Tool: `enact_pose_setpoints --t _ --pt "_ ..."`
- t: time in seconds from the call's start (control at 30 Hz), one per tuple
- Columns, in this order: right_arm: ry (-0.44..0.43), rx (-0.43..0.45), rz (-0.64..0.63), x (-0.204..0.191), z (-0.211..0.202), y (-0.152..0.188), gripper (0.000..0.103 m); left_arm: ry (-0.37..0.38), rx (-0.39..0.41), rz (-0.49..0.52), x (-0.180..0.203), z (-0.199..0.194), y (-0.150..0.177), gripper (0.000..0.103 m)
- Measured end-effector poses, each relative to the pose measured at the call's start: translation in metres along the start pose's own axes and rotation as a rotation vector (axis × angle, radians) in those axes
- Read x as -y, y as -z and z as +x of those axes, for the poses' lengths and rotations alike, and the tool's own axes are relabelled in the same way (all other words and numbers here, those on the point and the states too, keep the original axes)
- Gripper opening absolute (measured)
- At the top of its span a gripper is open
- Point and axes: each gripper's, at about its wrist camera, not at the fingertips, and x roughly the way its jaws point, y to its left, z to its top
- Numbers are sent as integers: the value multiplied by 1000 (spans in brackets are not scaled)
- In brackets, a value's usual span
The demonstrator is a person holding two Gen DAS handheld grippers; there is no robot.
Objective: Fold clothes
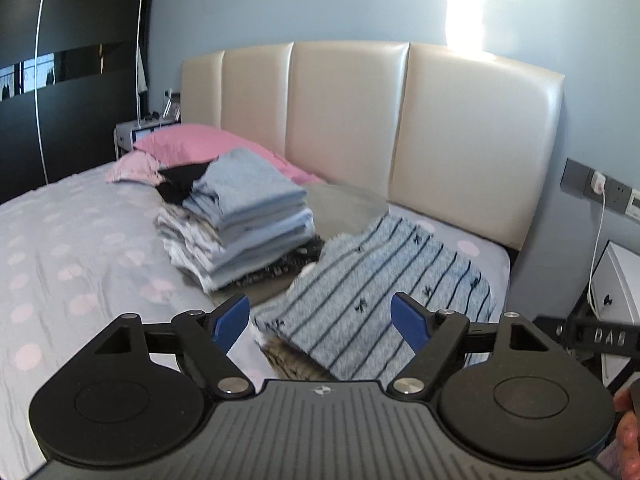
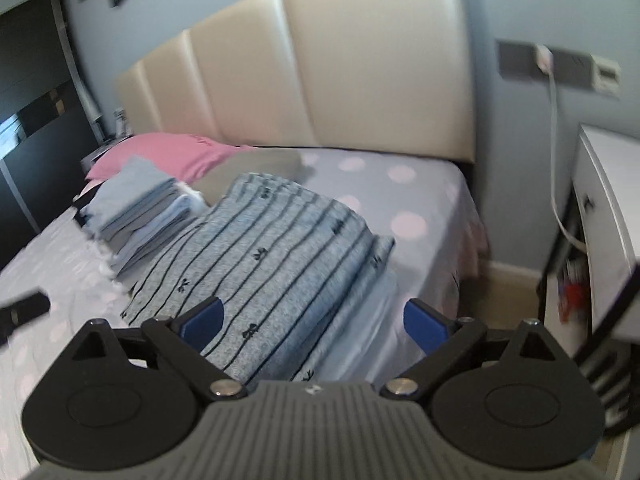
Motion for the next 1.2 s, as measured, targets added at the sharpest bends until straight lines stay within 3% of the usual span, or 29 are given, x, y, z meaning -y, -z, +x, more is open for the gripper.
enact_pose_setpoints --t 0.17,0.4,0.53,1.2 --pt "35 -31 54 1 5 14 98 7 -50 23 9 10 13 78" --pt "31 -22 -47 -15 8 24 98 18 -99 51 17 20 22 78" --pt "-2 -23 -56 -19 7 24 98 6 -97 46 15 20 21 78" --pt "-9 -23 -106 -30 7 26 98 -5 -157 35 16 27 28 78"
